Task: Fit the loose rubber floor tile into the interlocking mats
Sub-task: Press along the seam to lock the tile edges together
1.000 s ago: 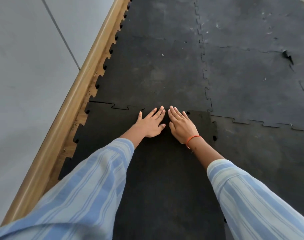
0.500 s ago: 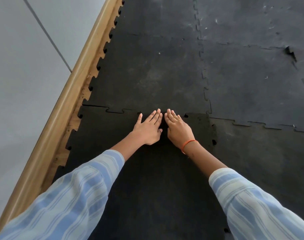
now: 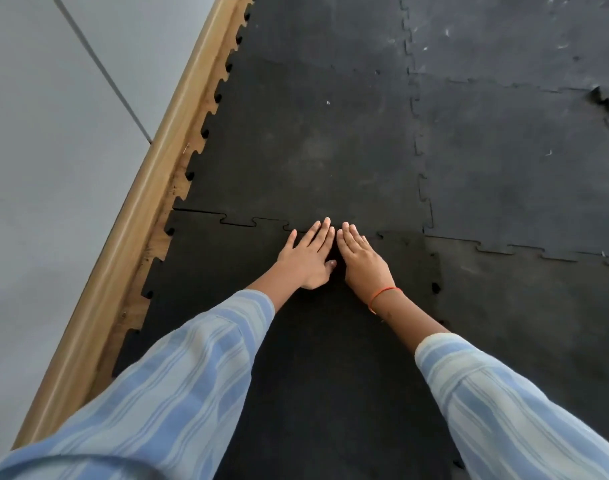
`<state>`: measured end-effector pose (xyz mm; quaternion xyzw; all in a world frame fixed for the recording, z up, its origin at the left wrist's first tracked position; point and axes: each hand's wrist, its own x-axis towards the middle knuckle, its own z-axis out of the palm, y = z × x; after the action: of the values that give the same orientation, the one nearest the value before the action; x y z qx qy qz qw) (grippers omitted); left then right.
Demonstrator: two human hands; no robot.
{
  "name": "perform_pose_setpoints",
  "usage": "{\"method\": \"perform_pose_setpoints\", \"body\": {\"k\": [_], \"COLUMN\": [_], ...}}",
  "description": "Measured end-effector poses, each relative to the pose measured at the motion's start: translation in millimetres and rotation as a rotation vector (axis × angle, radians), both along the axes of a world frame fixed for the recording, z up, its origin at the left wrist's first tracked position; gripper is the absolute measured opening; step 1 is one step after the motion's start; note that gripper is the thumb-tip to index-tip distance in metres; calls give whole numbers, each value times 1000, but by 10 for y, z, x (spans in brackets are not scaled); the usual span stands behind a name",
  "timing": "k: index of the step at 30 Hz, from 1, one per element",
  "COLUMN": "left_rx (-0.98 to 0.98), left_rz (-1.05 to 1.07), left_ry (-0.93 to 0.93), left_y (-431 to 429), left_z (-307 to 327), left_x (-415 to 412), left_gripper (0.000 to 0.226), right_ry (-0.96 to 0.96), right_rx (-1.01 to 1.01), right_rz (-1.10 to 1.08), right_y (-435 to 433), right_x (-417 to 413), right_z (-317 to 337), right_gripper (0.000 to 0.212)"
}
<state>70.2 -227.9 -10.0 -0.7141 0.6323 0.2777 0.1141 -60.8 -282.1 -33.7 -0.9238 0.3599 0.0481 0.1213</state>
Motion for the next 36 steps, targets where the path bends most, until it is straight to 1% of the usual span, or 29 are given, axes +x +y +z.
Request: {"method": "perform_pose_setpoints", "body": {"k": [4,8,9,11,12,13,15,18,20,22,30,33,36], "left_rx": [37,59,59,59,59,54,36,19,25,51,125,142,141], "left_rz": [-9,-3,1,15,35,53,38,-46,-40,-15,18,22,26], "left_ry": [1,-6,-10,-24,-23,-17,6,70,89,83,95,96,98], "left_y": [-43,-60,-64,-60,-57,-66,-109,-208,-285,-335,-511,-523,-513], "left_z": [33,40,36,42,45,46,60,81,51,36,83,125,144], "left_x": [20,3,-6,-29,-55,-100,-254,-606,-743,-771,-848,-851,-854], "left_gripper": [67,67,67,66,65,65,64,62,60,59,61,61,61], "right_ry": [24,56,62,29,19,37,81,51,-35,-80,-46,-11,6], "right_rx": [1,53,54,10,-25,-56,-68,-78,-119,-119,-156,-125,-30], "right_rz": [20,67,30,-196,-305,-358,-354,-367,-412,-438,-447,-458,-427], "right_y": [-47,-101,-103,-83,-72,-69,-83,-81,-33,-22,-71,-48,-106], "right_x": [-25,-62,-123,-354,-516,-671,-853,-837,-827,-837,-841,-837,-864], "right_z": [35,92,89,74,50,28,2,-29,-65,-96,-134,-102,-58], "right_gripper": [63,68,66,62,64,67,71,65,59,56,54,54,55]}}
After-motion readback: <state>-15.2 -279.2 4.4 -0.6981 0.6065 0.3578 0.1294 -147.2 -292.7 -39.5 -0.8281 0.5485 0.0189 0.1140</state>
